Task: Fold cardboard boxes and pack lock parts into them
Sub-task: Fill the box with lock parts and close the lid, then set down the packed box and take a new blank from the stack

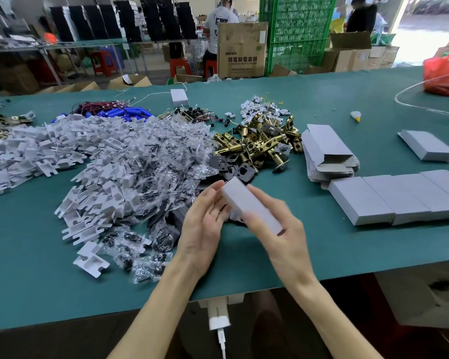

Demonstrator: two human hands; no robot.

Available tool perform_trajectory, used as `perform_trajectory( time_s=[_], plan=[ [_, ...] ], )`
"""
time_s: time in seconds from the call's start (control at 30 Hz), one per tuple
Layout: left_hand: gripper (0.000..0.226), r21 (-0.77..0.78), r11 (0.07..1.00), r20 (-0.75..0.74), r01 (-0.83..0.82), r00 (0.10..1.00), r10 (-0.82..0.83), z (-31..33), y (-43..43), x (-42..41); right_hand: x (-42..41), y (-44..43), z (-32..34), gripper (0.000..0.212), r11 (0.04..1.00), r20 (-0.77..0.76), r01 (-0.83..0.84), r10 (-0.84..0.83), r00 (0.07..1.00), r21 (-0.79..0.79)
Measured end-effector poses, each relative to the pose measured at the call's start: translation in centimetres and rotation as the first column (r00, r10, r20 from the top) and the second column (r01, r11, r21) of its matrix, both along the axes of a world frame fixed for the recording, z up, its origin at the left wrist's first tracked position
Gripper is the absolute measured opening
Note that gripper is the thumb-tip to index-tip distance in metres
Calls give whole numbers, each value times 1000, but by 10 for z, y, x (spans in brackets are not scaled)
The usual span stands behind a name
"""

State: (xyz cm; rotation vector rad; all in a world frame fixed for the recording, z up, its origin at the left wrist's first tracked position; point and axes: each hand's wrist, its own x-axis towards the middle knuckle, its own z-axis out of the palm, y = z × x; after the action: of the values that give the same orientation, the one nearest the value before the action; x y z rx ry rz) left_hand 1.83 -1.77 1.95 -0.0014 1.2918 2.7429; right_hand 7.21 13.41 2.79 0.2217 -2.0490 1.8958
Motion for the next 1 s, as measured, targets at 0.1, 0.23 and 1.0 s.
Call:
perform_trajectory(
  time_s=[0.1,0.23,1.0],
  plan=[
    [41,-1,1000,-16,9,1000,-9,-2,0,0,-12,17,-2,46,893,-30,308,-316,948,327],
    [37,-90,995,-50,42,998,-47,-7,1,2,-27,32,-13,47,639,6,345,-479,878,687],
    [31,-103,992,-73,69,994,-76,-11,4,4,-48,8,-13,55,872,93,163,-231,969,462]
  ],
)
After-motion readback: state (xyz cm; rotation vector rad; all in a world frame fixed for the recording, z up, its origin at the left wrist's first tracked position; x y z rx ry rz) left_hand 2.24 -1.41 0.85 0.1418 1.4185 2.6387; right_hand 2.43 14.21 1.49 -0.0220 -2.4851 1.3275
